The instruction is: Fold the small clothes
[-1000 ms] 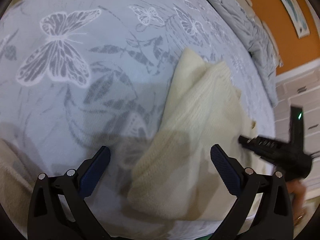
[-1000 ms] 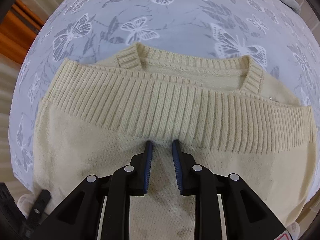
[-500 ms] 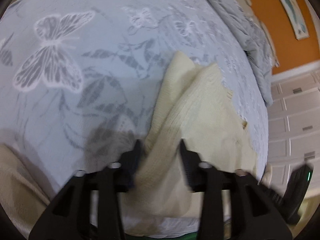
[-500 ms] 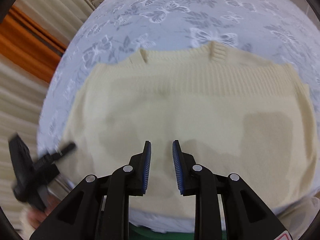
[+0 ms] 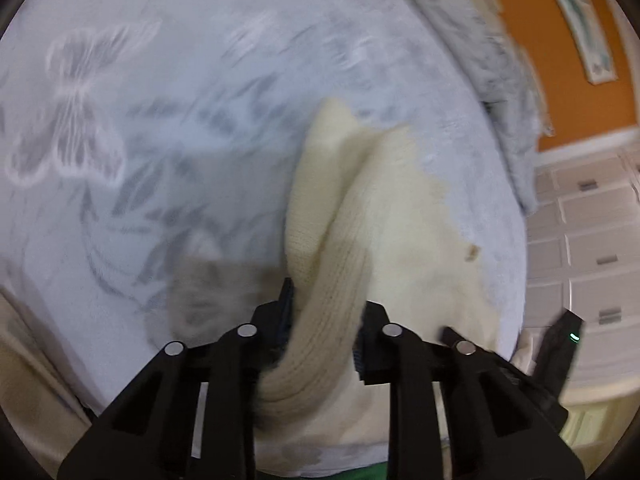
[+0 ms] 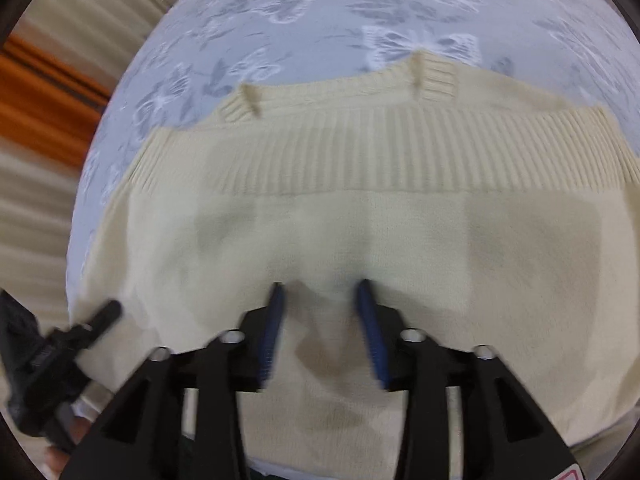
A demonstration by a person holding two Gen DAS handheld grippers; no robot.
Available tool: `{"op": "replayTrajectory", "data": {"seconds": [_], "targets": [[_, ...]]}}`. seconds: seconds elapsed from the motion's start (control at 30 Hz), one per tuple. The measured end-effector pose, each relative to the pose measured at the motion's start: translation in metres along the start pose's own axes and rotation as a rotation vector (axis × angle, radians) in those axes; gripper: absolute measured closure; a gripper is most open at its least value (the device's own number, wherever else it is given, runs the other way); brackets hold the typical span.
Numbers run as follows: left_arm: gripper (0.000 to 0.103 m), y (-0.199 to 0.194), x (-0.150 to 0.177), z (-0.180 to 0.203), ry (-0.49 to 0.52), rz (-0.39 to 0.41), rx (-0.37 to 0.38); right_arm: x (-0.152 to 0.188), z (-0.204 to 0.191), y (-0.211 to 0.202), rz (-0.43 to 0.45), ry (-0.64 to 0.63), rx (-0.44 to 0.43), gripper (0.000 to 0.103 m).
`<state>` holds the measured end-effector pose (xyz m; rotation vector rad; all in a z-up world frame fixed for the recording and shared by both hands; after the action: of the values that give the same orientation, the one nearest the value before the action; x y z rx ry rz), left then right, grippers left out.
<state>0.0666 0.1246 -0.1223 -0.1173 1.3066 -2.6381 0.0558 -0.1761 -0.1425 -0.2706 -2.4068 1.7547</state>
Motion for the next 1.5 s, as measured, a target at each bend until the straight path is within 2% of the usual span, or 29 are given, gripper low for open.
{"op": "replayTrajectory", "data": {"seconds": [0.07, 0.2, 0.27, 0.37, 0.43, 0.5, 0.57, 0.67, 0.73, 0.8, 0.83, 0.87, 0.9, 0.97, 1.07, 1.23, 1.37, 1.4, 1.43, 1.47, 1.5], "targets": [[0.082, -0.014, 0.008, 0.031, 0.099, 0.029, -0.004, 0.005, -0.006, -0.004, 0.018, -0.026, 0.012, 0.054], [0.083, -0.030, 0.031, 0.108, 0.303, 0.062, -0.019, 0.021, 0.012, -0.040, 0.102, 0.022, -0.099, 0.054], [0.083, -0.027, 0.042, 0.136, 0.369, 0.062, -0.015, 0.031, 0.030, -0.061, 0.140, 0.048, -0.116, 0.054], [0.083, -0.013, 0.059, 0.172, 0.478, 0.051, -0.066, 0.054, 0.068, -0.087, 0.187, 0.106, -0.093, 0.054], [0.083, 0.008, 0.073, 0.195, 0.528, 0.012, -0.067, 0.071, 0.093, -0.100, 0.217, 0.149, -0.083, 0.054], [0.082, 0.026, 0.086, 0.210, 0.570, -0.016, -0.086, 0.091, 0.123, -0.109, 0.235, 0.207, -0.100, 0.054], [0.080, 0.052, 0.098, 0.220, 0.607, -0.049, -0.135, 0.105, 0.148, -0.112, 0.239, 0.258, -0.155, 0.053], [0.076, 0.090, 0.111, 0.218, 0.635, -0.122, -0.215, 0.112, 0.169, -0.110, 0.232, 0.311, -0.198, 0.052], [0.066, 0.084, 0.119, 0.214, 0.604, -0.132, -0.172, 0.110, 0.170, -0.116, 0.243, 0.294, -0.210, 0.052], [0.033, 0.065, 0.129, 0.214, 0.613, -0.118, -0.110, 0.107, 0.163, -0.119, 0.247, 0.267, -0.238, 0.047], [0.027, 0.055, 0.134, 0.213, 0.621, -0.095, -0.112, 0.106, 0.160, -0.121, 0.246, 0.253, -0.255, 0.041], [0.016, 0.047, 0.138, 0.210, 0.628, -0.068, -0.128, 0.099, 0.151, -0.119, 0.237, 0.231, -0.298, 0.035], [0.014, 0.035, 0.143, 0.205, 0.639, -0.039, -0.144, 0.093, 0.146, -0.117, 0.225, 0.222, -0.325, 0.033], [0.014, 0.024, 0.148, 0.192, 0.639, -0.033, -0.170, 0.080, 0.131, -0.108, 0.179, 0.201, -0.383, 0.030], [0.014, 0.013, 0.152, 0.168, 0.591, -0.027, -0.207, 0.063, 0.103, -0.093, 0.124, 0.166, -0.406, 0.030], [0.014, -0.003, 0.152, 0.129, 0.503, -0.017, -0.248, 0.043, 0.057, -0.078, 0.030, 0.111, -0.343, 0.029], [0.014, -0.010, 0.153, 0.118, 0.494, -0.009, -0.290, 0.031, 0.023, -0.060, -0.029, 0.056, -0.225, 0.026], [0.014, -0.010, 0.151, 0.118, 0.495, -0.009, -0.296, 0.029, 0.017, -0.055, -0.042, 0.045, -0.191, 0.029], [0.014, -0.009, 0.151, 0.118, 0.495, -0.007, -0.308, 0.027, 0.011, -0.050, -0.048, 0.030, -0.161, 0.066], [0.014, -0.009, 0.150, 0.119, 0.496, -0.007, -0.315, 0.026, 0.005, -0.047, -0.048, -0.001, -0.106, 0.086], [0.014, -0.010, 0.150, 0.120, 0.497, -0.006, -0.317, 0.026, 0.000, -0.051, -0.035, -0.035, -0.102, 0.086]]}}
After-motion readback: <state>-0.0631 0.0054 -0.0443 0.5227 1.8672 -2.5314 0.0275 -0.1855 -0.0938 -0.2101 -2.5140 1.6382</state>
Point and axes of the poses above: each gripper's, at about its wrist camera, not at the fingertips, and y roughly the way its jaws point, z to its right, x to its underside, the point moved 2 cm from there along y, roughly the way its jaws point, and after that the axes turned 15 degrees about -z, right-handed, at the moved point
